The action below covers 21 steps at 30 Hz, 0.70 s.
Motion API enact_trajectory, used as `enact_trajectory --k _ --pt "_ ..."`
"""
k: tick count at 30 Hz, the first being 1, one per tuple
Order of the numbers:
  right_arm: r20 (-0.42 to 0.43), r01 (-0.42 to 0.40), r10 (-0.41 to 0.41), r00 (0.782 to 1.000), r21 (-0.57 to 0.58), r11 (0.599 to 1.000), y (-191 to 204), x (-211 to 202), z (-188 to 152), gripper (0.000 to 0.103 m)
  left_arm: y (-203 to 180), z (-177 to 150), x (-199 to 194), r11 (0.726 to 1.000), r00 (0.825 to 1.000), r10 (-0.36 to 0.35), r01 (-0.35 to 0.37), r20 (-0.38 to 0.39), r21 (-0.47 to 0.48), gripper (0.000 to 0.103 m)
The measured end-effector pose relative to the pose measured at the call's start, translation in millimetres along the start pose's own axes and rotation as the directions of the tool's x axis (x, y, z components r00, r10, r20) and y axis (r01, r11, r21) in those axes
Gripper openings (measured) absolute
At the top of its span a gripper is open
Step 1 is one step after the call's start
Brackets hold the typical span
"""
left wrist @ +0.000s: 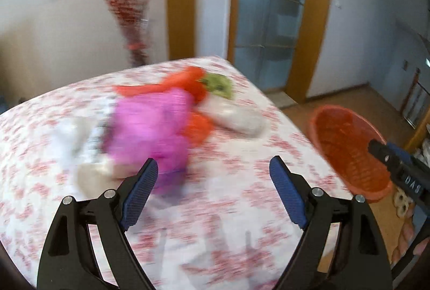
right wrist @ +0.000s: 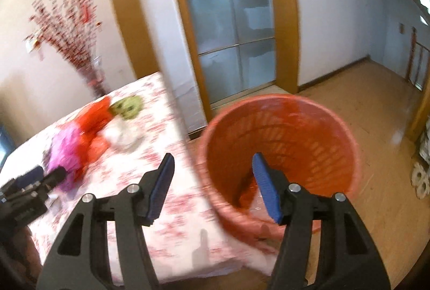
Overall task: Collect trash
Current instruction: 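Return to the table and grasp the crumpled white paper with the left tool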
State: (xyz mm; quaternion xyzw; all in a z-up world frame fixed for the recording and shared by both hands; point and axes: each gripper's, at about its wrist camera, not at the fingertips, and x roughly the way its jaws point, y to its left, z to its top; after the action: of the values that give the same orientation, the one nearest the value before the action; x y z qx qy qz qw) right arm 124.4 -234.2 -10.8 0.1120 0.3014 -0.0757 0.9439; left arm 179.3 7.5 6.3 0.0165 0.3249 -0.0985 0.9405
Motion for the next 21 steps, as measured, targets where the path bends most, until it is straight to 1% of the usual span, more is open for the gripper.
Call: enact_trajectory --k 2,5,7,9,13,19,21 --pt "-0.012 -0.029 0.029 1.000 -0.032 0.999 21.0 2.1 -4.1 0.060 23.4 -2.8 -10.6 0.998 0.998 0.055 -0.054 0.026 -0.028 0.084" --pt "-0.026 -0.064 0.062 0.998 -0.074 0.995 47.5 3.8 -9.8 0.060 54.4 -7.2 -18.8 0.989 0.989 0.139 -0.136 0.043 -0.063 0.084" --pt "-0.035 -0.083 0.080 0.996 -0.099 0.992 63.3 5.0 -13.0 0.060 69.6 -10.4 -16.9 0.982 0.984 0.173 -0.171 0.028 -0.079 0.084" --pt "-0.043 -0.097 0.092 0.995 -0.117 0.988 75.5 6.0 -16.1 0.060 84.1 -13.4 -5.7 0.975 0.980 0.198 -0.199 -0.018 -0.101 0.084" --pt "-0.055 -0.111 0.104 0.993 -0.152 0.982 94.2 8.3 -20.0 0.060 100.5 -21.1 12.4 0.970 0.977 0.194 -0.204 -0.083 -0.132 0.083" --pt "-0.066 -0.112 0.102 0.993 -0.167 0.980 102.6 12.8 -20.8 0.060 120.9 -35.0 18.5 0.966 0.975 0.182 -0.202 -0.130 -0.159 0.068" --pt "-0.070 -0.115 0.104 0.992 -0.170 0.979 104.2 15.0 -20.8 0.060 127.1 -40.3 17.1 0.963 0.973 0.182 -0.205 -0.140 -0.174 0.066"
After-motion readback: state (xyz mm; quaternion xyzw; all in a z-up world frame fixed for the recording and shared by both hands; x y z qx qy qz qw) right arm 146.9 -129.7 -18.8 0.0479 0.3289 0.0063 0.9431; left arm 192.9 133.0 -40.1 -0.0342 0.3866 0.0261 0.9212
